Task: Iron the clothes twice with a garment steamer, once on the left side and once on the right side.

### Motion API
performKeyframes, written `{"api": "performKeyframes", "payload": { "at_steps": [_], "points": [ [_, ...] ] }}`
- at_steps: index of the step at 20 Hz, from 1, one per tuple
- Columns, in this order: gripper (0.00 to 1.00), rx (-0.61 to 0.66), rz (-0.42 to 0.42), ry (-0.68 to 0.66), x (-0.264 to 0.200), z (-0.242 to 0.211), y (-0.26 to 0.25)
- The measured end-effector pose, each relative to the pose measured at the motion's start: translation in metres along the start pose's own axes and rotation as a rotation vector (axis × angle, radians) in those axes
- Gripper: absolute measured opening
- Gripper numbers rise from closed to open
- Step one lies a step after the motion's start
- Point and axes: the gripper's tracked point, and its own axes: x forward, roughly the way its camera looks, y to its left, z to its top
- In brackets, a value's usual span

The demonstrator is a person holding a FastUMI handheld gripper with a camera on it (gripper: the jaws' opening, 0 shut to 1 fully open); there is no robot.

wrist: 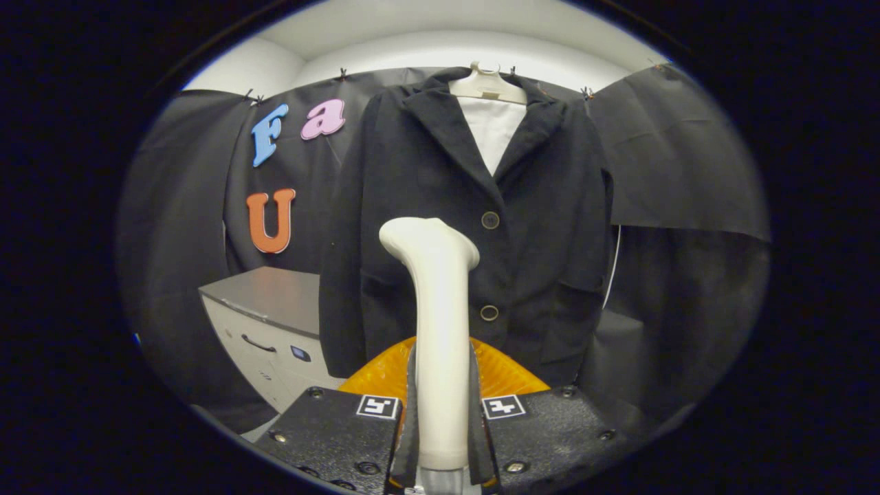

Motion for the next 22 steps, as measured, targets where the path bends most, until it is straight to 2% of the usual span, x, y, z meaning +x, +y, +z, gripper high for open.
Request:
{"api": "performKeyframes", "payload": {
  "at_steps": [22],
  "points": [
    [0.31,-0.076,-0.089,0.277,-0.014,-0.164,-0.005]
  ]
}}
